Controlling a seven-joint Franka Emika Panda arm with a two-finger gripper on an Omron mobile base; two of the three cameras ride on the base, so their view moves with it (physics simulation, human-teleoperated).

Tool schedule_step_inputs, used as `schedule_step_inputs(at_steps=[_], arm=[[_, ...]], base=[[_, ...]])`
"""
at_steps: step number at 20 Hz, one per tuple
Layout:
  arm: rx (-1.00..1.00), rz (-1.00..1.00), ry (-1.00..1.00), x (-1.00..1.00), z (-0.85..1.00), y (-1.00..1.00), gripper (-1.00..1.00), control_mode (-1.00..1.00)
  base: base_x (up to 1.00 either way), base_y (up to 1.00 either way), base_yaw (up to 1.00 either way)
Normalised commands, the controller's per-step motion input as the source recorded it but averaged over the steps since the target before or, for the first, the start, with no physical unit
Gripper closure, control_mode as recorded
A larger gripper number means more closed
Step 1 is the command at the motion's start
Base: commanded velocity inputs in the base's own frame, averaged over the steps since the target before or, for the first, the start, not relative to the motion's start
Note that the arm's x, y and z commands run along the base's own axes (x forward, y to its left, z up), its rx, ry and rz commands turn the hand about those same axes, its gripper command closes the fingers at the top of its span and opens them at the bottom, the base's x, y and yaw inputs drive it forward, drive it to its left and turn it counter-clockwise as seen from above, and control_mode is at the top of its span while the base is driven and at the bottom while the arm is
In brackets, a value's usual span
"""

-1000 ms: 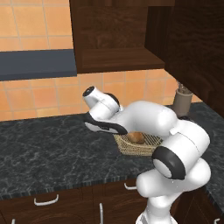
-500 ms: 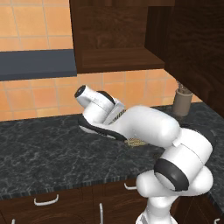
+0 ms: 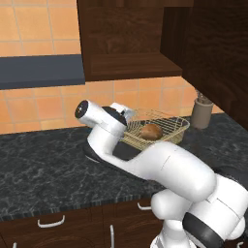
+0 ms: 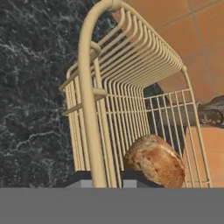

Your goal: Open the cabinet, pick up the bread from the cabinet and place it in the basket. Then move the basket to the dining counter.

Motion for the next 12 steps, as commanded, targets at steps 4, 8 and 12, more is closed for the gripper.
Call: schedule_step_inputs(at_steps=[4, 8, 12], arm=[[-0.03, 0.20, -0.01, -0.35, 0.39, 0.00, 1.00, -1.00], [0.00, 0.05, -0.18, -0.32, 0.14, 0.00, 1.00, -1.00], [0.00, 0.01, -0.14, -0.18, 0.09, 0.01, 1.00, -1.00]], base=[[0.00, 0.00, 0.00], [0.00, 0.00, 0.00], [0.00, 0.00, 0.00]])
